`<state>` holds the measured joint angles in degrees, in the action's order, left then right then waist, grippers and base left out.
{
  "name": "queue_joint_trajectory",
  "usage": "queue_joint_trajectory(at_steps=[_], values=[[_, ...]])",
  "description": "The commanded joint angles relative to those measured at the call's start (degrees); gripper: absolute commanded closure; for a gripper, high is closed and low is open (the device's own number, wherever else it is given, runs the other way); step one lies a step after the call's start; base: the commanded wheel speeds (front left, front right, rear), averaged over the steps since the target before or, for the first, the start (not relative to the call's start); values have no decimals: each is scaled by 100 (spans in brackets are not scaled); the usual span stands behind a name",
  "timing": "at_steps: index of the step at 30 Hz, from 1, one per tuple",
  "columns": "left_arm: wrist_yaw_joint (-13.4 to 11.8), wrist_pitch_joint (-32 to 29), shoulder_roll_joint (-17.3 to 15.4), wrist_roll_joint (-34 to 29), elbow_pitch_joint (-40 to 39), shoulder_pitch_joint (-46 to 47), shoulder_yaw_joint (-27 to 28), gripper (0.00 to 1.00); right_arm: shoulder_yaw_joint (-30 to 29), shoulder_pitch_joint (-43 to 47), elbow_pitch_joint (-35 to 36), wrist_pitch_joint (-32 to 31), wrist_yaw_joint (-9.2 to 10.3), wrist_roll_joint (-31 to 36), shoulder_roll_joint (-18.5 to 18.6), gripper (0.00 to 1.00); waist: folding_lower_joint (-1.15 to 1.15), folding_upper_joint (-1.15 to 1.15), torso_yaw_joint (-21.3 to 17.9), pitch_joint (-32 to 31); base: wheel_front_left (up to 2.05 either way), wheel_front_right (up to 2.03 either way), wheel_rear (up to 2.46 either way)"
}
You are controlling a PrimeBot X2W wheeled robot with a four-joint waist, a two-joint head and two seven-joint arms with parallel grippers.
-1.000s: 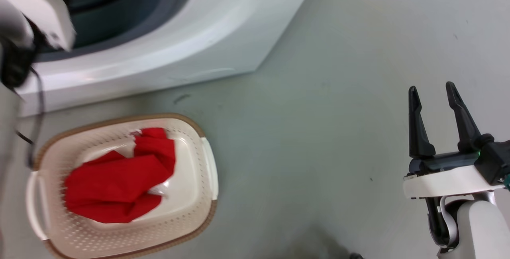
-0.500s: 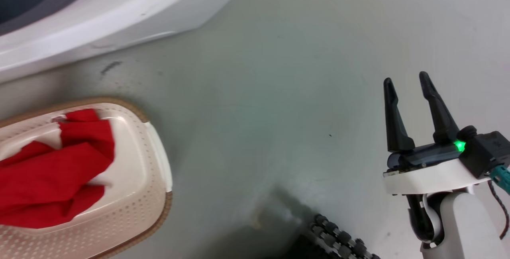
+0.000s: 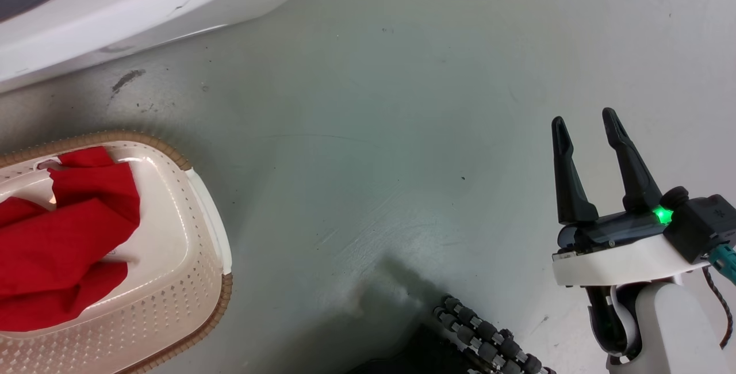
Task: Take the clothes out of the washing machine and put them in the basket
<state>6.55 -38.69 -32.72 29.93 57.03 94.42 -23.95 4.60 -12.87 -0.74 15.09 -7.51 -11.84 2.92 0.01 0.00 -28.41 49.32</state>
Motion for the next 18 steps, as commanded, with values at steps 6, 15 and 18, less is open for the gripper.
queue_joint_trajectory(at_steps=[6, 15, 18], values=[[53, 100, 11, 56, 169, 66, -85, 100, -9, -21, 22, 12, 4, 2, -6, 0, -1, 0, 20, -1, 0, 0, 0], [86, 1052, -80, 178, 26, -18, -188, 100, 10, -214, -24, 12, 4, 140, -5, 0, -1, 0, 95, -232, 0, 0, 0], [89, 1569, -14, 314, -107, -227, -290, 100, -110, -262, -31, 12, 4, 254, -6, 0, -1, 0, 256, -420, 0, 0, 0]])
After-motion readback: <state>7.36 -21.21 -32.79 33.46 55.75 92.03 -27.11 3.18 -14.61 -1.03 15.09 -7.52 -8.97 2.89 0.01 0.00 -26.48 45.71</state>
